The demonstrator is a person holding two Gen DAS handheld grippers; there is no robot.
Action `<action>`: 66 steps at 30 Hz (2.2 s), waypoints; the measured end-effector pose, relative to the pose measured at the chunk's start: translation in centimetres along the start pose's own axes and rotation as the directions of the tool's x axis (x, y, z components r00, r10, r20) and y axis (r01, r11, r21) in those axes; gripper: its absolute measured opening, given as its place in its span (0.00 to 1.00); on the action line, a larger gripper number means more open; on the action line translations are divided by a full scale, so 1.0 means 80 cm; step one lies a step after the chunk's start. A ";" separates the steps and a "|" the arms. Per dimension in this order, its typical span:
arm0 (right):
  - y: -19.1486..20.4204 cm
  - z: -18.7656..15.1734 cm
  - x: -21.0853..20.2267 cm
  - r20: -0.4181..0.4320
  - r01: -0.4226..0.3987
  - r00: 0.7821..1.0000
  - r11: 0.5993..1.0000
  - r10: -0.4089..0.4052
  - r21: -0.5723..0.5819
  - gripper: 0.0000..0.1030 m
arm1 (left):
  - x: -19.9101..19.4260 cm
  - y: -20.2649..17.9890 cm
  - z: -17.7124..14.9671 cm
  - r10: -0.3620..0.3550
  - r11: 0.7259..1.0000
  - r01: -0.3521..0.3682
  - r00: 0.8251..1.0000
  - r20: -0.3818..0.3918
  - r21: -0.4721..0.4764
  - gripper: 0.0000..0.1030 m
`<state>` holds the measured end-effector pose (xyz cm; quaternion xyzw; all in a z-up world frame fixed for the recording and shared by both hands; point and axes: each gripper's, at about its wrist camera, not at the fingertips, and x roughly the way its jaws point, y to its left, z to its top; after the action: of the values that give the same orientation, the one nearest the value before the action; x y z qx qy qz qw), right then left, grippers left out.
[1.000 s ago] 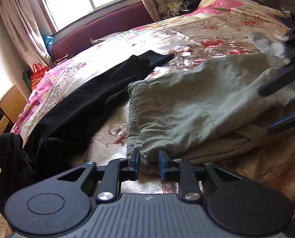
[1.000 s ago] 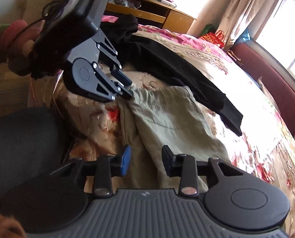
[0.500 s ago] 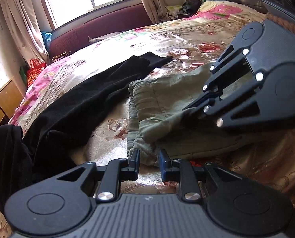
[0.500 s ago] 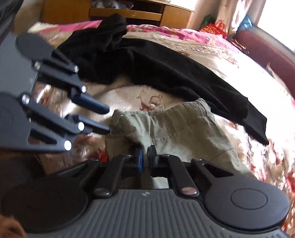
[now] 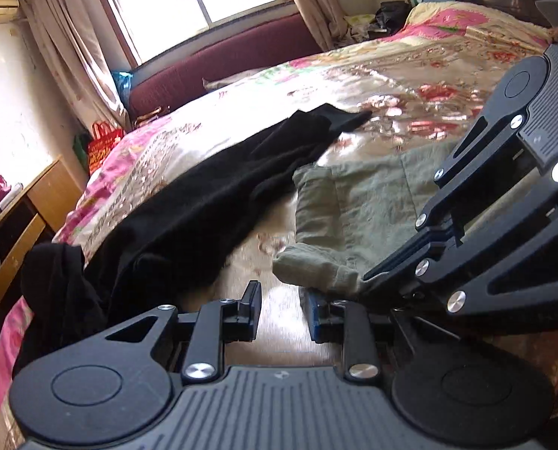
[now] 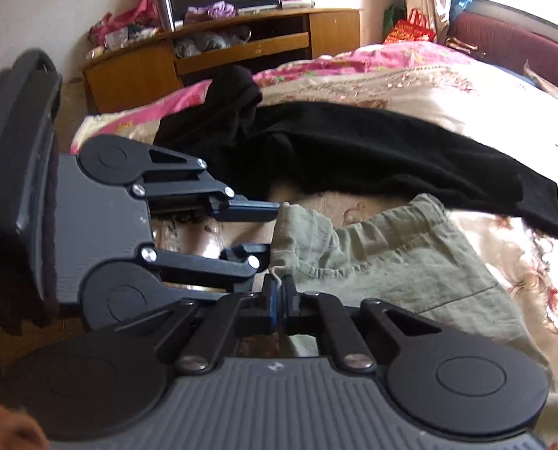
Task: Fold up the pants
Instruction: 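Grasp the olive-green pants leg end with the right gripper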
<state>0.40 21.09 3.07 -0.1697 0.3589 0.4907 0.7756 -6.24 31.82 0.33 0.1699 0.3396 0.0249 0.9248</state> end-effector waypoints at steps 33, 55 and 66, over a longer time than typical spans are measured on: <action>-0.291 -0.289 -0.312 -0.086 0.477 0.796 0.534 -0.599 0.698 0.42 | -0.040 -0.210 0.108 -0.248 0.955 0.252 0.968 -0.045 0.157 0.46; -0.495 -0.199 -0.170 -0.334 0.593 0.745 0.344 -0.577 0.728 0.30 | -0.027 -0.305 0.165 -0.540 0.839 0.538 0.842 0.004 0.082 0.57; -0.481 -0.210 -0.313 0.062 0.174 0.846 0.384 -0.530 0.907 0.02 | -0.036 -0.322 0.169 -0.528 0.845 0.523 0.849 0.024 0.110 0.59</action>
<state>21.30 -23.04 6.24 0.2661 0.3711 0.0775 0.8862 -1.58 3.09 3.20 0.1166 0.3494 -0.2506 0.8953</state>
